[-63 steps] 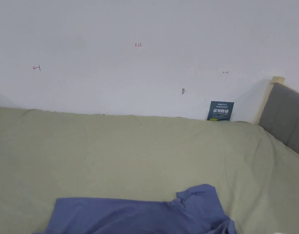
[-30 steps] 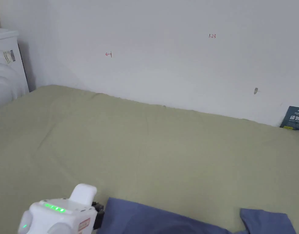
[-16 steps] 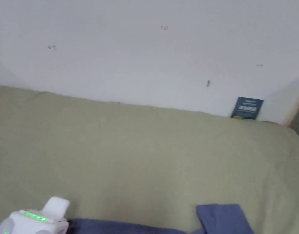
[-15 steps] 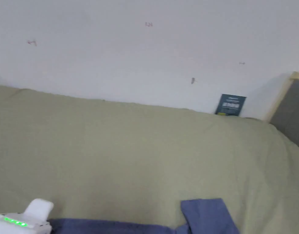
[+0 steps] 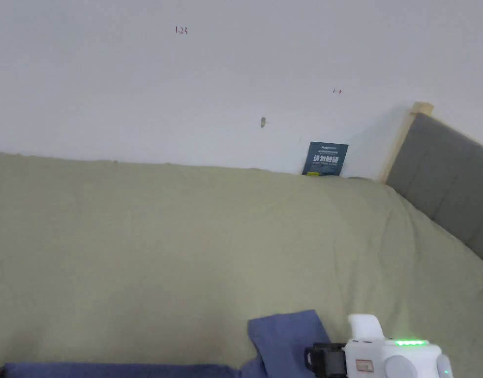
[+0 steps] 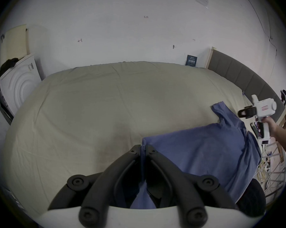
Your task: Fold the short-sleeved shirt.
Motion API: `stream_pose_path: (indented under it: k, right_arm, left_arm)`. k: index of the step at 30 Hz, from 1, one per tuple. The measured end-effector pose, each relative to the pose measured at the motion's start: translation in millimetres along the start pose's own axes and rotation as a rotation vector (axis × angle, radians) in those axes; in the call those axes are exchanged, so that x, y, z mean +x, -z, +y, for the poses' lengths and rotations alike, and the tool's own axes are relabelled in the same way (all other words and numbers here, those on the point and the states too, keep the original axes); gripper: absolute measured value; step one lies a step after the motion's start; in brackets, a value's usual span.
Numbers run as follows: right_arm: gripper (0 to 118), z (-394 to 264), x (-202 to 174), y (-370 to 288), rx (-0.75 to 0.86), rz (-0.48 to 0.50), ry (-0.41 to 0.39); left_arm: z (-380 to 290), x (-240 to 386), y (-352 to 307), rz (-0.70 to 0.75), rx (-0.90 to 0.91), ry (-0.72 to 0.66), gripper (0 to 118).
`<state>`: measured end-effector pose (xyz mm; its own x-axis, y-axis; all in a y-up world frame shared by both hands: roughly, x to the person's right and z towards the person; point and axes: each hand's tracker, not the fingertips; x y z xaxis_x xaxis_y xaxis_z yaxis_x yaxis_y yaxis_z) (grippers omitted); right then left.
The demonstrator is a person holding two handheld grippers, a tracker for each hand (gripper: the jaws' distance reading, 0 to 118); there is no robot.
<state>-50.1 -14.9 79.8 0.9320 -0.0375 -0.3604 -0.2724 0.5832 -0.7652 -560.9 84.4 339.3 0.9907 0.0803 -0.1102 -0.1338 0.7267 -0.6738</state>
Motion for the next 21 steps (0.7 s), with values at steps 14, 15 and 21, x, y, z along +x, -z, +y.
stream_pose_path:
  k: [14, 15, 21]
  right_arm:
    - [0, -1.4, -20.4, -44.1, -0.021, 0.014, 0.011]
    - [0, -0.9, -23.3, -57.8, -0.002, 0.019, -0.02]
    - [0, -36.6, -39.5, -177.3, 0.282, 0.117, -0.107]
  left_arm:
    - [-0.5, -7.7, 33.9, 0.033, -0.073, -0.007, 3]
    - [-1.2, -7.9, 36.0, 0.035, -0.094, 0.008, 3]
    - [-16.1, -15.2, -51.5, 0.041, 0.035, -0.002, 3]
